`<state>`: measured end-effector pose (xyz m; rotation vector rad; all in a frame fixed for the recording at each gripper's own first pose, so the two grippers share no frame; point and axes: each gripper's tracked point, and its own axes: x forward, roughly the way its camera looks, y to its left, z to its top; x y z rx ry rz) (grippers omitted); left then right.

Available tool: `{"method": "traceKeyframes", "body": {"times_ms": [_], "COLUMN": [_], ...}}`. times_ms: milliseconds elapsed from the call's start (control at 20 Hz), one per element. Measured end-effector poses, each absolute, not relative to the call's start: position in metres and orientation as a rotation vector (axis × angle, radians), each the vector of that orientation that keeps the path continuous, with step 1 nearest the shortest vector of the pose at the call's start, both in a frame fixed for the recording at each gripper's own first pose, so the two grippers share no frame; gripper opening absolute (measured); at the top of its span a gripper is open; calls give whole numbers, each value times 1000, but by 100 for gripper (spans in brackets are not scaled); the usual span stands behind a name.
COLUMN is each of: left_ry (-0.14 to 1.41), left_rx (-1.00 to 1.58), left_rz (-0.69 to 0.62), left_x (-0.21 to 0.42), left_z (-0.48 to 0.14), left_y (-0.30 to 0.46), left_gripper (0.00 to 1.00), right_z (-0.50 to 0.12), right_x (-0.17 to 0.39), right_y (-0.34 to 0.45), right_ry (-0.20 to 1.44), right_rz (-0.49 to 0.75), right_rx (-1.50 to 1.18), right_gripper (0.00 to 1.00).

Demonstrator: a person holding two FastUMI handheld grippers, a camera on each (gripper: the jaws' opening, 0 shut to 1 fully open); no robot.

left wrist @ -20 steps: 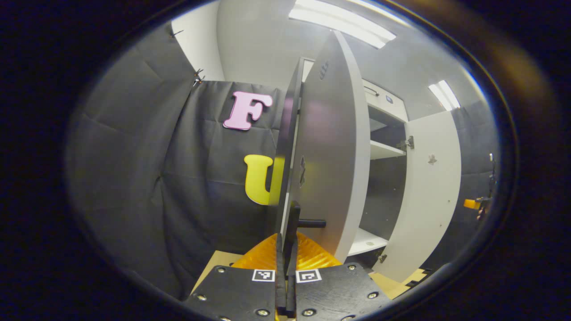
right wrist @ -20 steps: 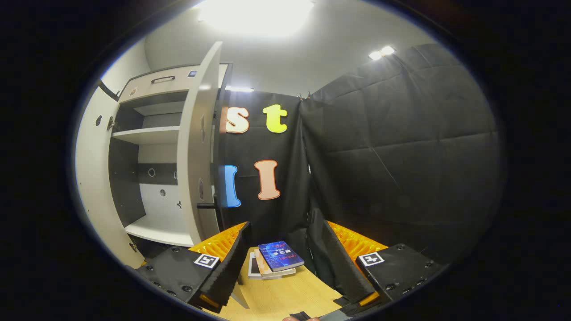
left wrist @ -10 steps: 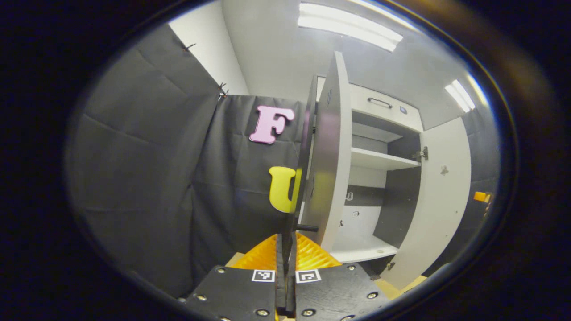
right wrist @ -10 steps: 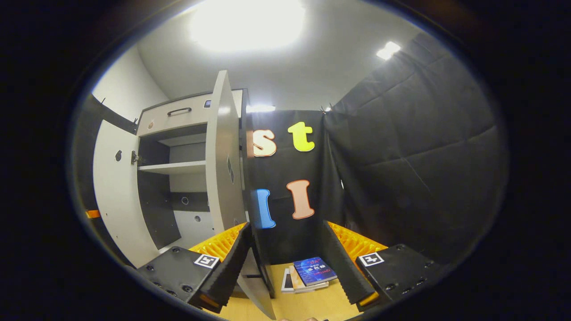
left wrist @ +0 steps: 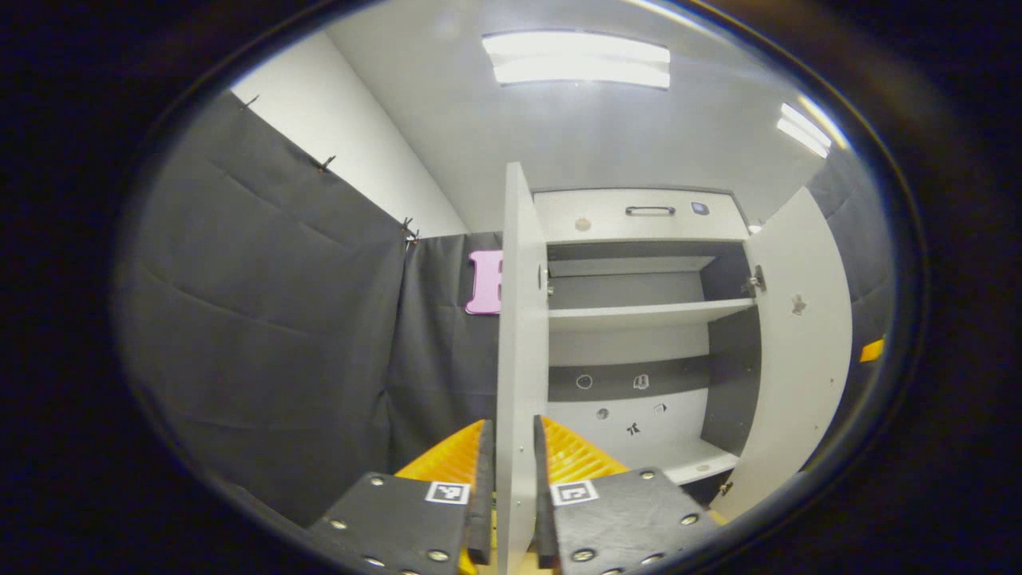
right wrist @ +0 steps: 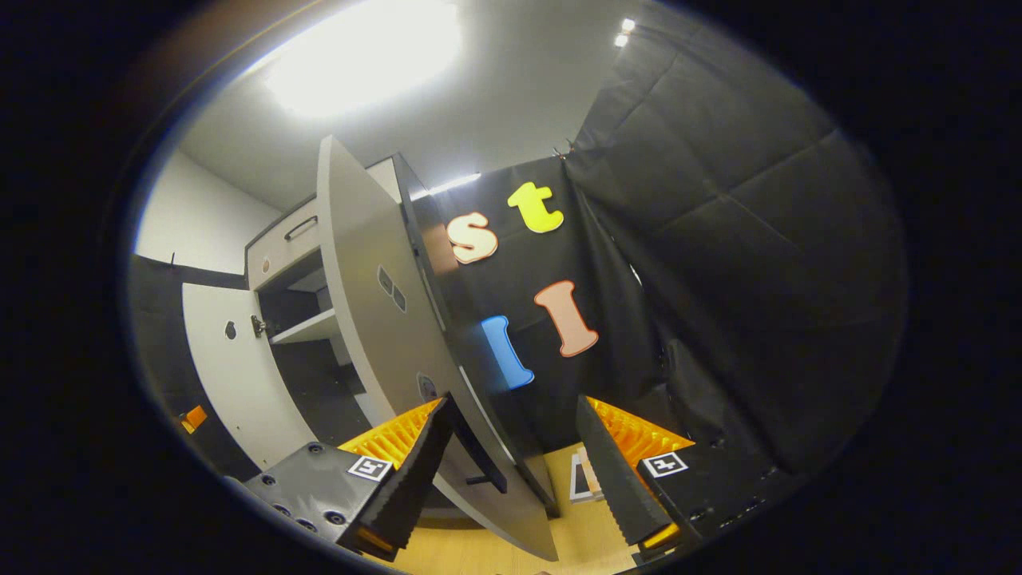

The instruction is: Open the right door of the double-door shoe cabinet with the right hand, and open the left door with the left hand.

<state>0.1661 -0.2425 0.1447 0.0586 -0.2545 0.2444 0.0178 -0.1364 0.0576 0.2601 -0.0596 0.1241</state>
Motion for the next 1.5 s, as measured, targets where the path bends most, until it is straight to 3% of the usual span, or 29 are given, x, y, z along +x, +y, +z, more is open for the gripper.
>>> {"method": "traceKeyframes", "body": {"times_ms": [200,650,950,1050,1100,1500], "left_ry": [-197,-131,-127,-92,-79,-71], "left_rx": [129,96,57,56,69,5], "left_rz": [253,140,125,93,70,14], "left_x": [166,175,172,178,179,173], "left_z": [119,94,90,79,75,40], "left_y": [-295,-333,-302,-295,-293,-265], "left_gripper": [97,97,98,94,98,96], "right_z": [37,20,38,35,33,10], "right_x": [23,-2,-16,-22,-26,-41], "right_y": [-159,-135,-82,-65,-58,-18], "right_ry": [-10,9,-73,-67,-64,-35], "right_rz": [91,107,143,153,153,138], "right_rx": [233,181,124,98,84,30], "right_gripper": [98,98,98,98,98,98]}}
